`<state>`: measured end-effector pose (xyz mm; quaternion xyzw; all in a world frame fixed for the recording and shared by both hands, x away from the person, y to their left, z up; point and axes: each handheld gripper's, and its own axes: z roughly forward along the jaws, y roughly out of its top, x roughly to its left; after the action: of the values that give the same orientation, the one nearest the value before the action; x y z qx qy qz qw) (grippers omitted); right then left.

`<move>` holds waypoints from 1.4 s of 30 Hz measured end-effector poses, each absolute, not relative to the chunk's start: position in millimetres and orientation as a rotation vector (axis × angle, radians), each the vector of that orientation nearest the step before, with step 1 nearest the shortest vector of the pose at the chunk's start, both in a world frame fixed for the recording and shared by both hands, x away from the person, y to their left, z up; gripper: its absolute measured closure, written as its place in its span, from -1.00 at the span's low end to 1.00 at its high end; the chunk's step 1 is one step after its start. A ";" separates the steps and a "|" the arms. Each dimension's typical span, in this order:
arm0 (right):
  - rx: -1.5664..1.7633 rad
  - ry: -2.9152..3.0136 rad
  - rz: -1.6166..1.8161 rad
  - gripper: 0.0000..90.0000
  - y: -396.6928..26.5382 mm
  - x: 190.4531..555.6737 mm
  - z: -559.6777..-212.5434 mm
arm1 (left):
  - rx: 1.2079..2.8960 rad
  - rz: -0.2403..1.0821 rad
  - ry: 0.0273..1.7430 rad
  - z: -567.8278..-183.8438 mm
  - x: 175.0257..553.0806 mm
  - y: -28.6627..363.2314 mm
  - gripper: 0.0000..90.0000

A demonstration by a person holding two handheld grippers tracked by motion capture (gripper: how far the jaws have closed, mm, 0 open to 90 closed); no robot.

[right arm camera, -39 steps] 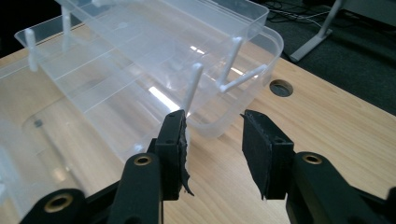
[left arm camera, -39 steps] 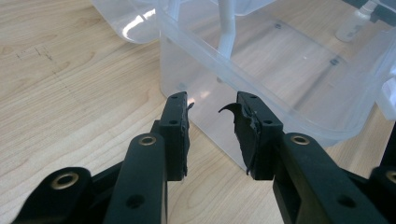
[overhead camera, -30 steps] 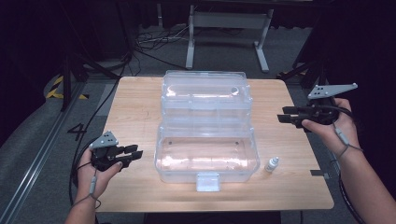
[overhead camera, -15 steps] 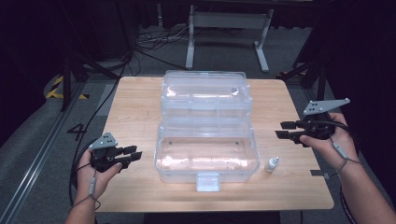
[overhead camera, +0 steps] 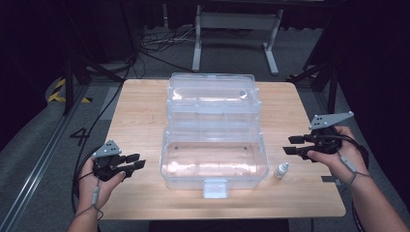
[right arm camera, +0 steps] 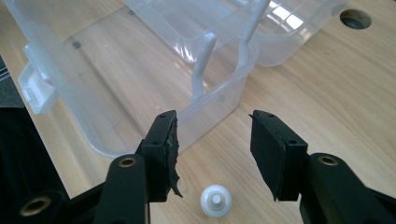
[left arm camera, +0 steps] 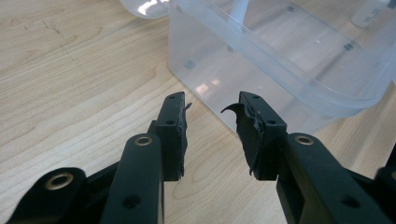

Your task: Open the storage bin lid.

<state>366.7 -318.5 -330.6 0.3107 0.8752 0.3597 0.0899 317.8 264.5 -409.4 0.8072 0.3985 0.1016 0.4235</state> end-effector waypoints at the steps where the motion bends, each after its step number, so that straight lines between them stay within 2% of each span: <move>1: 0.929 2.610 1.064 0.14 -318.4 366.2 -333.7 | 2.019 0.252 1.000 -409.8 317.9 264.5 0.40; 25: 0.991 2.726 0.857 -0.05 -315.5 367.1 -373.6 | 2.030 0.241 0.999 -410.2 318.3 263.1 0.40; 38: 0.994 2.798 0.704 -0.06 -309.0 371.0 -397.3 | 2.033 0.236 1.000 -410.1 318.0 263.3 0.39; 42: 0.973 2.816 0.646 0.04 -306.9 372.0 -401.5 | 2.034 0.237 0.998 -410.3 318.4 262.9 0.39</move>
<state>372.0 -306.9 -401.5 0.3187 0.9228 0.2116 0.0463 318.4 262.9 -410.3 0.8109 0.3980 0.0946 0.4184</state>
